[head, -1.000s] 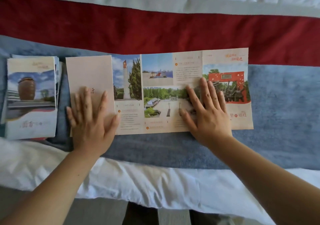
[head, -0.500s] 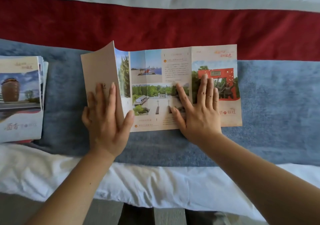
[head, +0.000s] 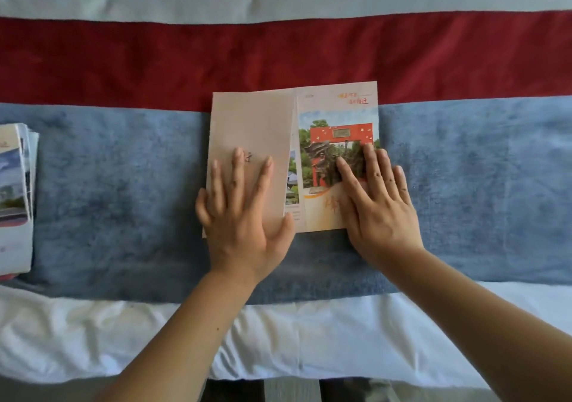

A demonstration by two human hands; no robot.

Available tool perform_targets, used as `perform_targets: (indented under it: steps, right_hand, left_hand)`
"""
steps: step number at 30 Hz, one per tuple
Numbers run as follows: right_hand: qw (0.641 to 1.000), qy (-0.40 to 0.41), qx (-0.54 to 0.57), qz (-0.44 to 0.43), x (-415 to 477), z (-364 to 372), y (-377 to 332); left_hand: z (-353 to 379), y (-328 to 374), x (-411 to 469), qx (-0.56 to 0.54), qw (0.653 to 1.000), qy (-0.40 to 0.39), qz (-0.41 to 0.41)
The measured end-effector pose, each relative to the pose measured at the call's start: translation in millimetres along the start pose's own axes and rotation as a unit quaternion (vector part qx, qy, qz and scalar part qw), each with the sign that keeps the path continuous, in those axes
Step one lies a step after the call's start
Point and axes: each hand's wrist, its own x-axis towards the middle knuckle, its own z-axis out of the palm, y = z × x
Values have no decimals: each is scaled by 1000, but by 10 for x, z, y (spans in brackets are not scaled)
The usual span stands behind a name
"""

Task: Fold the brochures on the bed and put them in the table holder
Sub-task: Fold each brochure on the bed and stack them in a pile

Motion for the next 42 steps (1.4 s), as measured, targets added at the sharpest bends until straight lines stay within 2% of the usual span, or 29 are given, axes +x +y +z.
perform_targets:
  steps: [5, 9, 19, 26, 32, 35, 39, 42]
  right_hand:
    - [1000, -1, -5, 1, 13, 55, 4]
    - [1000, 10, 3, -2, 7, 74, 14]
    - [1000, -3, 9, 6, 23, 84, -3]
    - [999, -38, 3, 34, 48, 97, -185]
    - [998, -59, -20, 23, 136, 177, -541]
    - [997, -67, -42, -6, 180, 213, -690]
    - [997, -57, -35, -39, 222, 300, -971]
    - [997, -50, -19, -55, 228, 369, -1243]
  left_hand:
    - [236, 228, 42, 62, 997, -43, -14]
    - [361, 274, 59, 89, 995, -30, -26]
    - [404, 239, 80, 59, 998, -8, -6]
    - [346, 204, 56, 9, 1000, 8, 6]
    - [264, 171, 46, -42, 999, -3, 15]
    - [213, 34, -7, -89, 995, -2, 47]
    - [159, -363, -65, -216, 971, 25, 103]
    - [87, -658, -110, -233, 962, 35, 140]
